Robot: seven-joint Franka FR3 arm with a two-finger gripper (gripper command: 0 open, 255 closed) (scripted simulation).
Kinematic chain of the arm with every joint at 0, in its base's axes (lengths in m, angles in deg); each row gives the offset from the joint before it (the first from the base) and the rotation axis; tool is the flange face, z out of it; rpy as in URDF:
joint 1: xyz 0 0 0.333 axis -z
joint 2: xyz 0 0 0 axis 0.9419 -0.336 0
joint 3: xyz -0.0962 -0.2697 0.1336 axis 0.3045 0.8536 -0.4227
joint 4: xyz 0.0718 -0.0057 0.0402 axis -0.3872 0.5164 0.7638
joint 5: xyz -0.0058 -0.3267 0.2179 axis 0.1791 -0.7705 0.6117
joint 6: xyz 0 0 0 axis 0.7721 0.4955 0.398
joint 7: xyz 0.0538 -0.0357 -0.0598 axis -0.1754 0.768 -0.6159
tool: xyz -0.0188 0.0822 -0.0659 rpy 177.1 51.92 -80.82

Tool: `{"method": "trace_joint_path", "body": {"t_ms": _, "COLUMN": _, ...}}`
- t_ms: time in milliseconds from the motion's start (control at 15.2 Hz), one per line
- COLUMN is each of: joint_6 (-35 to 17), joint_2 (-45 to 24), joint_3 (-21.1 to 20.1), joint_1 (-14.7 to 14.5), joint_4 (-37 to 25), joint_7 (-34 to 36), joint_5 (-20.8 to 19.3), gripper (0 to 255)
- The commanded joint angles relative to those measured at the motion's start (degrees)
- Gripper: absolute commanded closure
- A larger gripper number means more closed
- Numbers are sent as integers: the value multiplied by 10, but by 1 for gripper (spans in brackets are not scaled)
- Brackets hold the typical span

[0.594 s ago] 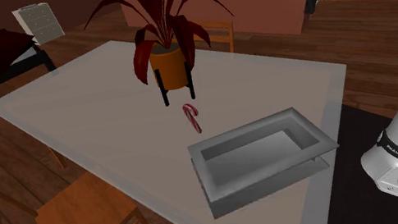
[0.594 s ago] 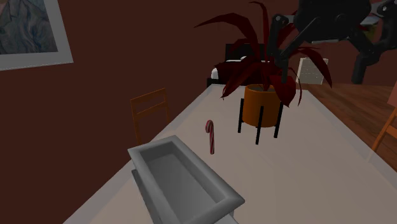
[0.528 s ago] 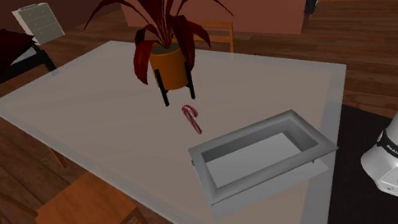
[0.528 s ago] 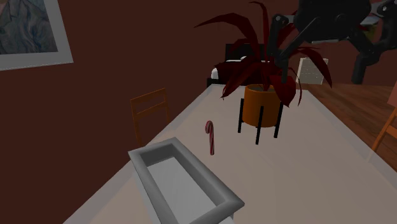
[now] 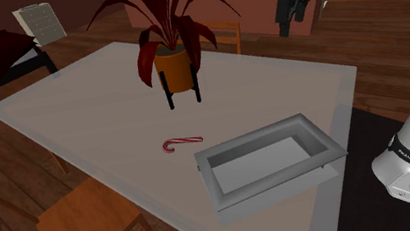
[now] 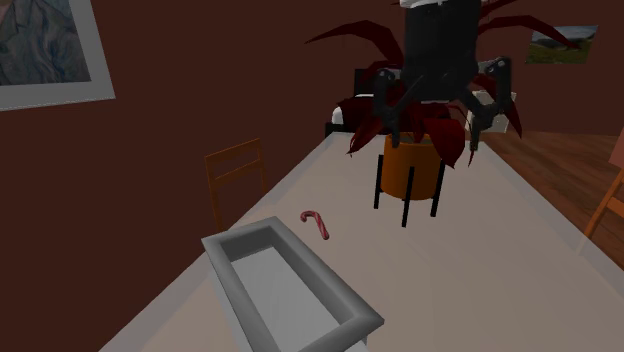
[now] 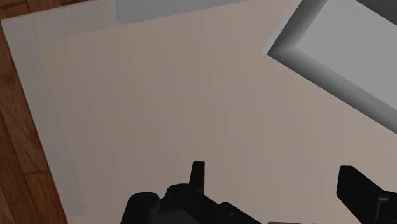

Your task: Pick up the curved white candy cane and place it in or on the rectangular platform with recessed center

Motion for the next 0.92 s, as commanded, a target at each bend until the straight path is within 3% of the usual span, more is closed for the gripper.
{"method": "trace_joint_path", "body": {"t_ms": 0, "joint_6": -26, "joint_2": -34, "joint_3": -16, "joint_1": -3, "joint_4": -6, "joint_7": 18, "joint_5": 5, "gripper": 0}}
{"method": "trace_joint_path", "body": {"t_ms": 462, "joint_6": -97, "joint_2": -165, "joint_3": -73, "joint_1": -13, "joint_4": -56, "joint_7": 86, "joint_5": 4, "gripper": 0}}
{"method": "trace_joint_path", "body": {"t_ms": 858, "joint_6": -138, "joint_2": -290, "joint_3": -114, "joint_1": -20, "joint_4": -126, "joint_7": 150, "joint_5": -23, "gripper": 0}}
